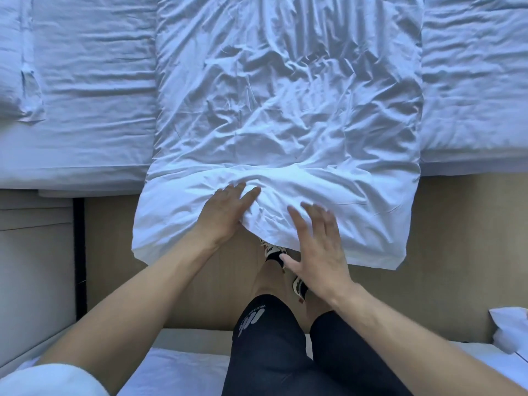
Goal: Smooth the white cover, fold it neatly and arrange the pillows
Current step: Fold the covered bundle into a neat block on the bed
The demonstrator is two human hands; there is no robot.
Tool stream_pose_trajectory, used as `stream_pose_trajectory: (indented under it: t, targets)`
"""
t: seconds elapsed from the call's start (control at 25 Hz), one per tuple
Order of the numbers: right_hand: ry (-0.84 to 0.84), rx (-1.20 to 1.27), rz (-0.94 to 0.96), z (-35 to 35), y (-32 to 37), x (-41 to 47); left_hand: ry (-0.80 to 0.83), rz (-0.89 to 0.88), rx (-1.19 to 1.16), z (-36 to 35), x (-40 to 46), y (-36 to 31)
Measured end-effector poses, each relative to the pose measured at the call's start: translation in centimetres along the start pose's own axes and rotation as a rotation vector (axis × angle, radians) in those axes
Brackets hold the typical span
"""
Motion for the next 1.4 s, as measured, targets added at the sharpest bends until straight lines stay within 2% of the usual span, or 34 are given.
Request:
stream_pose_trajectory:
  t: [0.08, 0.16, 0.24, 0.32, 0.4, 0.52, 0.68, 0.76, 0.84, 0.96, 1.04, 1.12, 1.16, 1.2, 1.24, 1.32, 1.4]
  targets:
    - [0.206, -0.149, -0.055, -1.8, -2.6, 2.9, 0.014, 0.016, -0.062, 0.7, -0.1, 0.2]
    - [0.291, -0.233, -0.064, -2.9, -5.7, 4.1, 0.000, -0.023, -0.079, 1.2, -0.6, 0.3]
    - [0.273, -0.202, -0.038, -2.2, -7.6, 4.8, -0.015, -0.087, -0.053, 0.8, -1.1, 0.6]
    - [0.170, -0.131, 0.030, -1.1, -8.4, 5.3, -0.053, -0.105, -0.019, 0.1, -1.5, 1.3]
    - [0.124, 0.057, 0.029, -0.7, -9.1, 5.6, -0.187, -0.086, -0.005, 0.1, -1.7, 1.4]
    - [0.127, 0.362, -0.096, 0.3, -9.6, 5.9, -0.424, -0.032, 0.030, 0.7, -2.7, 0.4]
    - [0.124, 0.452, -0.098, 2.2, -9.3, 5.9, -0.527, 0.014, -0.025, 1.5, -4.2, -1.2]
    - [0.134, 0.435, -0.073, 2.8, -8.7, 6.1, -0.490, 0.038, -0.059, 1.3, -4.5, -1.6]
    - [0.173, 0.369, -0.034, 3.0, -8.1, 6.7, -0.377, 0.036, -0.122, 0.5, -4.1, -1.8]
    - [0.268, 0.238, 0.066, 2.6, -6.9, 7.2, -0.097, 0.093, -0.211, -0.5, -2.2, -1.2]
    - [0.301, 0.184, 0.086, 2.3, -6.9, 7.5, 0.134, 0.051, -0.212, -0.9, -1.1, -0.7]
    - [0.339, 0.163, 0.090, 1.9, -7.1, 7.7, 0.379, 0.074, -0.443, -1.2, -1.2, 0.0]
    - [0.344, 0.156, 0.097, 1.8, -7.0, 7.5, 0.474, 0.168, -0.688, -1.4, -1.6, 0.5]
    - [0.342, 0.156, 0.101, 1.7, -6.9, 7.4, 0.507, 0.266, -0.888, -1.9, -1.9, 1.1]
    - [0.337, 0.159, 0.101, 1.7, -6.8, 7.2, 0.470, 0.301, -0.967, -1.9, -1.8, 1.3]
    - [0.337, 0.158, 0.103, 1.5, -6.7, 7.0, 0.347, 0.267, -0.837, -2.0, -1.3, 1.5]
    - [0.355, 0.146, 0.124, 1.2, -6.7, 6.6, 0.293, 0.276, -0.814, -2.4, -0.8, 1.4]
Point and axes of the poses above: each hand's wrist, its own x-axis towards the middle knuckle, its own z-axis out of the back of the hand, y = z × x, the point moved 7 cm from there along x, towards the middle knuckle, and after that the axes turned 10 degrees about y, right-handed, at the moved point
